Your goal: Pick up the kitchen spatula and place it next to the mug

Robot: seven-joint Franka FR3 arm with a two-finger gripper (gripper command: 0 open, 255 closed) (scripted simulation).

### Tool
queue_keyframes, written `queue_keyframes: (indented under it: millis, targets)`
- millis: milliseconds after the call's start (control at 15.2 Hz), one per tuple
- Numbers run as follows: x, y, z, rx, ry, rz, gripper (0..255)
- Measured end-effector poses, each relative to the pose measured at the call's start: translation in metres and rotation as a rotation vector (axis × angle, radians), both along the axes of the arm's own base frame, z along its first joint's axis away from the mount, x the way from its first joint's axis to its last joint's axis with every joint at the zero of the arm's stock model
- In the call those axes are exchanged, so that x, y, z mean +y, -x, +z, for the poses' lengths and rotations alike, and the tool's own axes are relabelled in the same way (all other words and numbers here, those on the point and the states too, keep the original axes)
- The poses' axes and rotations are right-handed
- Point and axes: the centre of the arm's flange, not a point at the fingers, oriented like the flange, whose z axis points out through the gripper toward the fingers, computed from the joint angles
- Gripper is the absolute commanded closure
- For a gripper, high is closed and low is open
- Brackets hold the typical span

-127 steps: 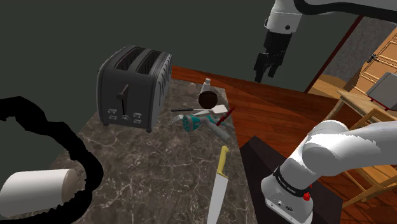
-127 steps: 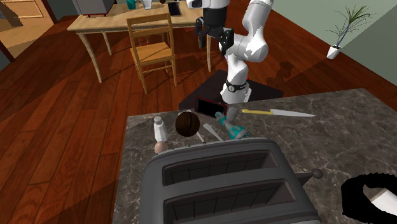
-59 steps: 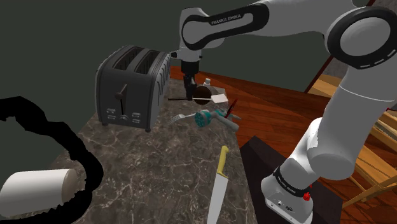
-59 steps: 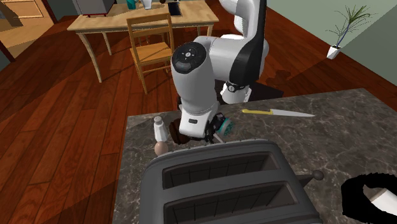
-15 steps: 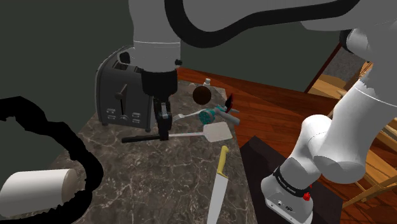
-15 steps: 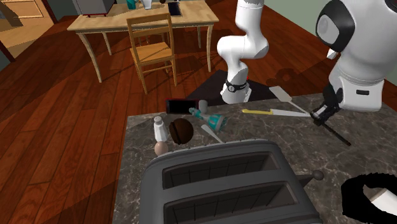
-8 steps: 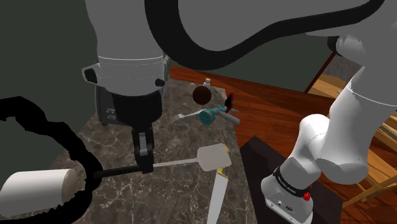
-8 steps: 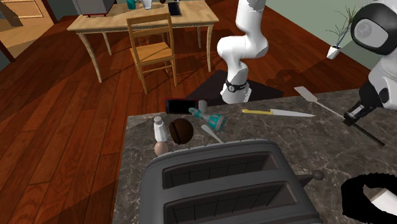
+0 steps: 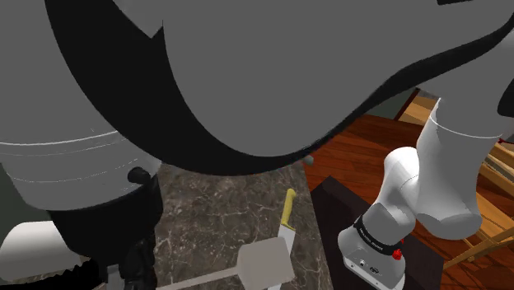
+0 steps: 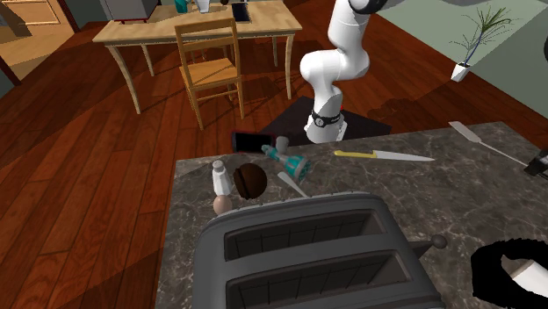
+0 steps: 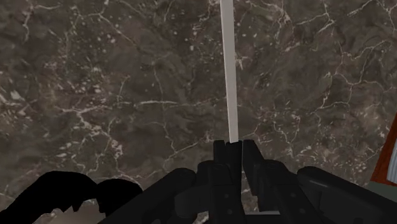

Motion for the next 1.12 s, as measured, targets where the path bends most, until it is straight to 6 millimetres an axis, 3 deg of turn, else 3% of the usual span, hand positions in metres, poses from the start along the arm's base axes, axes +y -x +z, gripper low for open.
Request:
queue_keyframes:
  millis: [198,1122]
  targets:
    - [0.011,0.009,-0.009,0.001,0.001,-0.002,255]
    - [0.012,0.01,-0.084,0.001,0.001,-0.003,255]
